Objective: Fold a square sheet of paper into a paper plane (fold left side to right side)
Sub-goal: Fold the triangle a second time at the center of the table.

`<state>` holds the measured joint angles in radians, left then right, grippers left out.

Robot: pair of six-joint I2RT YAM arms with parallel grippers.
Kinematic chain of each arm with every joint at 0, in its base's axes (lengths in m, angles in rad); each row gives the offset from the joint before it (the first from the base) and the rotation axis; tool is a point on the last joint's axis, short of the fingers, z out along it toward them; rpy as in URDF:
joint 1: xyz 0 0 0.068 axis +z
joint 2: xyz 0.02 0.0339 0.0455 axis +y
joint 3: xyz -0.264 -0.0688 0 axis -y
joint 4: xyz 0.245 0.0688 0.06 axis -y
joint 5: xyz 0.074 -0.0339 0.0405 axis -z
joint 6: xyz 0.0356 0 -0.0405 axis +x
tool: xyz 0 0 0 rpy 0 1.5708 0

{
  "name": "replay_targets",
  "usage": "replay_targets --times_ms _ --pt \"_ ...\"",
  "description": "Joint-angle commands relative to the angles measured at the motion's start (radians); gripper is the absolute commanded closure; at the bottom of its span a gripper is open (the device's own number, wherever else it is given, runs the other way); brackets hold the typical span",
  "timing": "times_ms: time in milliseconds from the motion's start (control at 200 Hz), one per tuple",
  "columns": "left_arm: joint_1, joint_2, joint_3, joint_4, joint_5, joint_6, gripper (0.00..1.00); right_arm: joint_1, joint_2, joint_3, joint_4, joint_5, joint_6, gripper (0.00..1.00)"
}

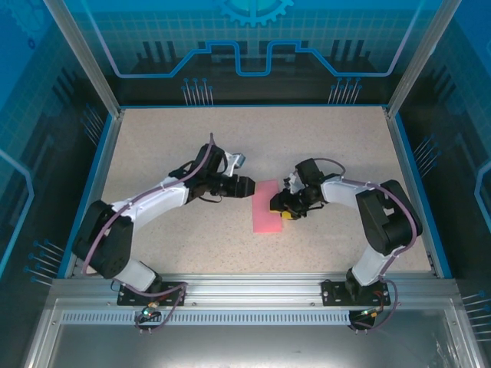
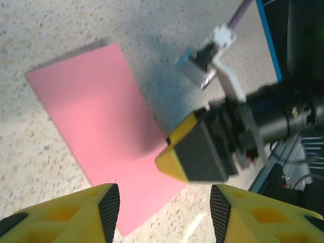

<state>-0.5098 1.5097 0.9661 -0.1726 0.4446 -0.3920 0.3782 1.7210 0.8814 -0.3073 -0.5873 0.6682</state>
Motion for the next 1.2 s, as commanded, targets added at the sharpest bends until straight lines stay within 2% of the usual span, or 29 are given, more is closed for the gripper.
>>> replay_targets --times_ms 0,155,265,380,535,775,1085,1190 --pt "-0.045 -0.086 -0.056 0.021 -0.071 0.100 0.45 -0.023 0.042 0.067 -0.032 -0.045 -0.035 0.54" --pt "-0.201 -0.162 -0.073 -0.064 -0.243 0.209 0.45 -0.051 0.059 0.119 -0.052 -0.063 0.004 0.55" --pt "-0.326 -0.170 -0.077 -0.077 -0.362 0.220 0.44 -0.058 0.072 0.169 -0.100 -0.093 0.007 0.55" --pt "-0.456 -0.115 -0.058 -0.090 -0.487 0.204 0.43 -0.059 0.071 0.195 -0.126 -0.103 0.005 0.55" --pt "-0.570 0.030 0.036 -0.130 -0.610 0.194 0.42 -0.055 0.078 0.203 -0.122 -0.112 0.019 0.56" --pt "-0.640 0.266 0.232 -0.273 -0.777 0.163 0.35 -0.044 0.078 0.206 -0.118 -0.102 0.031 0.55" --pt "-0.666 0.455 0.409 -0.443 -0.991 0.123 0.28 -0.035 0.080 0.211 -0.116 -0.095 0.039 0.56" --pt "-0.667 0.491 0.434 -0.461 -1.024 0.122 0.28 -0.032 0.082 0.211 -0.116 -0.092 0.040 0.56"
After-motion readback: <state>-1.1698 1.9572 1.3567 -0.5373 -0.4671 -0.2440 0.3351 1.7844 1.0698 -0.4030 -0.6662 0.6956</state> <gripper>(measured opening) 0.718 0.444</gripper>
